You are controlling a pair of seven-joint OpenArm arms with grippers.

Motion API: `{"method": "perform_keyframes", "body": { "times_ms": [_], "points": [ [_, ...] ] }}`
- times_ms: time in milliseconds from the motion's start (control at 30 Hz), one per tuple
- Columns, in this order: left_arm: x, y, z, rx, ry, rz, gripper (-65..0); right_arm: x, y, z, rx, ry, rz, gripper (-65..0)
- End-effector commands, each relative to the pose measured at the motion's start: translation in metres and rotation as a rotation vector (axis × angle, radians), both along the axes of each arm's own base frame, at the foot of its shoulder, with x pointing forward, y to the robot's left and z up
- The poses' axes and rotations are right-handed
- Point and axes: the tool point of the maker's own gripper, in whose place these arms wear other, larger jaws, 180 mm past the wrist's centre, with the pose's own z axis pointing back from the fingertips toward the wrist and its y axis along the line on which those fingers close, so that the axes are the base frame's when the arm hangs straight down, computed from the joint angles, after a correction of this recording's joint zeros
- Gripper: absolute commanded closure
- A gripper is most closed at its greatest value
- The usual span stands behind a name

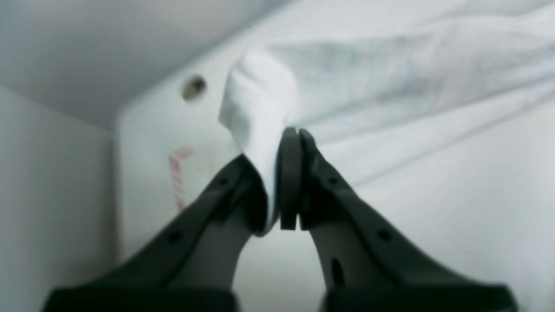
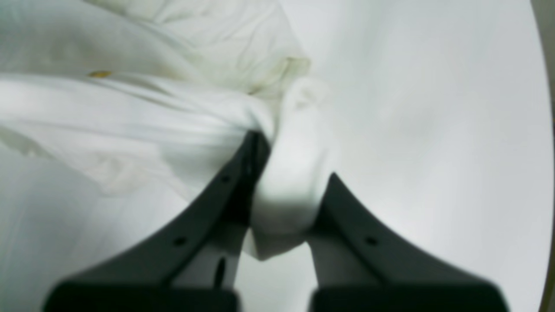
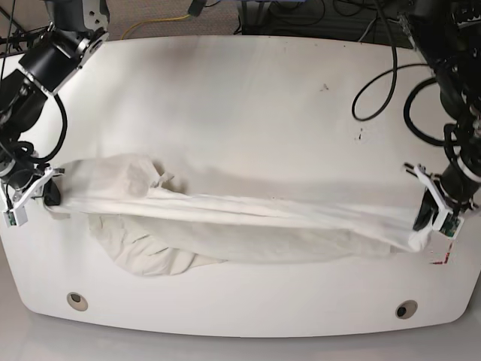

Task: Fold the T-shirt properly
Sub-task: 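Lay the shirt flat by drawing both grippers back across the table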

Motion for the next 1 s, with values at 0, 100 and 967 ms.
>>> {"method": "perform_keyframes", "body": {
  "times_ms": [0, 100, 967],
  "points": [
    [-0.019, 0.012, -0.018, 0.001, 0.05, 0.028, 0.0, -0.013, -0.012, 0.0, 0.0, -0.01, -0.041, 0.0],
    [-0.045, 0.019, -0.052, -0.003, 0.155, 0.05, 0.0, -0.037, -0.013, -0.026, 0.029, 0.05, -0.064, 0.0],
    [-0.179, 0.063, -0.156, -0.035, 0.555, 0.231, -16.9, -0.142, 0.018, -0.113, 0.214, 0.268, -0.113, -5.4]
  ]
}}
